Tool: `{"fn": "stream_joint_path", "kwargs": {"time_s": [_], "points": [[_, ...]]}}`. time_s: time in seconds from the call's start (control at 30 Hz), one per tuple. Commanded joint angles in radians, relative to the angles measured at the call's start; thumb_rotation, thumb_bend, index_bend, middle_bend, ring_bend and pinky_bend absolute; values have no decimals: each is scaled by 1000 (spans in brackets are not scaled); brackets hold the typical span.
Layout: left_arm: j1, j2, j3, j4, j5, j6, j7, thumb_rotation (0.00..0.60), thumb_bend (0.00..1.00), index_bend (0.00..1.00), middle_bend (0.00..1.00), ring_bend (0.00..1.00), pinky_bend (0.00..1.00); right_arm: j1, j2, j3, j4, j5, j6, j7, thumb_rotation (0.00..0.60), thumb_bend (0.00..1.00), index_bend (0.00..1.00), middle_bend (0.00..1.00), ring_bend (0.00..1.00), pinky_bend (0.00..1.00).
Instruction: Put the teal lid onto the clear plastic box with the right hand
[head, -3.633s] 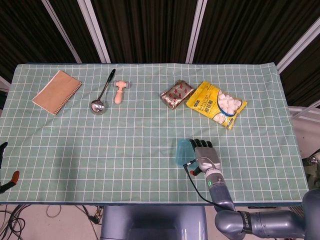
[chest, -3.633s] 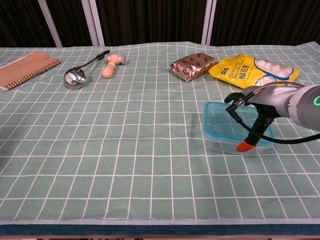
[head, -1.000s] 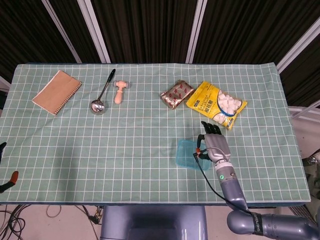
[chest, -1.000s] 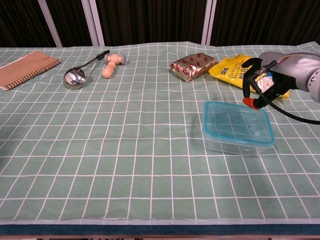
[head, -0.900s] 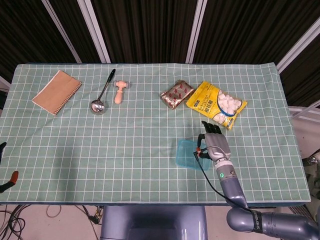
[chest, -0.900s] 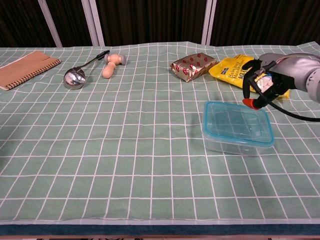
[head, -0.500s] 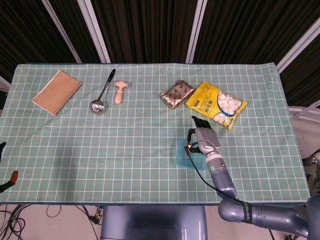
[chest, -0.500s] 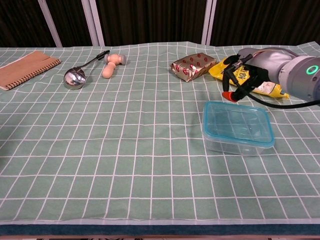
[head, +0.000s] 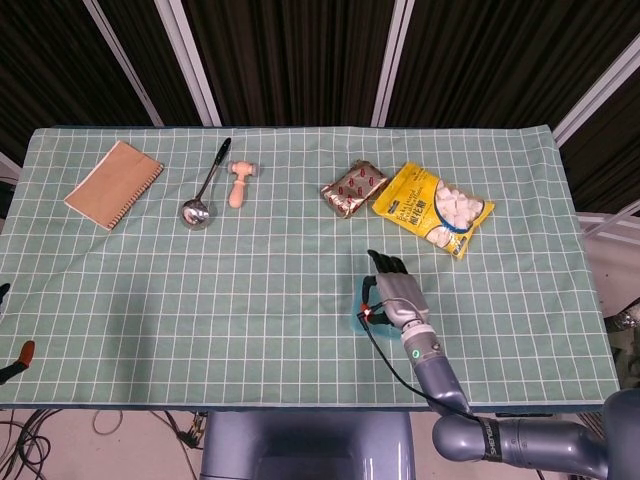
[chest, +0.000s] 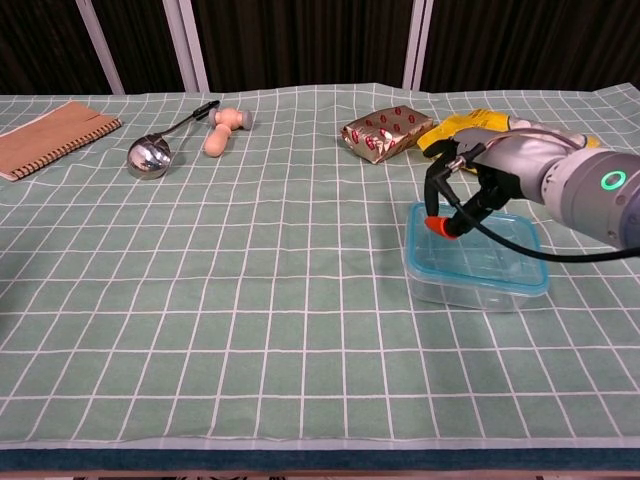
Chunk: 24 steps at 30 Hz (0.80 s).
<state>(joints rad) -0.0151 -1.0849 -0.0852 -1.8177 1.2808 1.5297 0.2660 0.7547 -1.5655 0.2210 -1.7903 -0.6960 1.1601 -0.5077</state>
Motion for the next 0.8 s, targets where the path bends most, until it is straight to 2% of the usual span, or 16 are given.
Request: {"fn": "stream_joint_path", "kwargs": {"time_s": [0.03, 0.43, 0.8], "points": [[0, 0, 0, 0, 0, 0, 0, 600, 321, 77, 0, 0, 0, -30, -13, -45, -30, -72, 23, 22, 600, 567, 666, 34, 0, 0], [0, 0, 0, 1, 1, 3, -1, 600, 321, 77, 0, 0, 0, -47, -40, -55, 2, -89, 22, 24, 600, 567, 669, 32, 0, 0], [-1, -2, 0, 3, 0, 2, 3, 600, 321, 77, 0, 0, 0, -63, -24, -60, -1, -102, 8, 34, 600, 567, 669, 32, 0, 0]]}}
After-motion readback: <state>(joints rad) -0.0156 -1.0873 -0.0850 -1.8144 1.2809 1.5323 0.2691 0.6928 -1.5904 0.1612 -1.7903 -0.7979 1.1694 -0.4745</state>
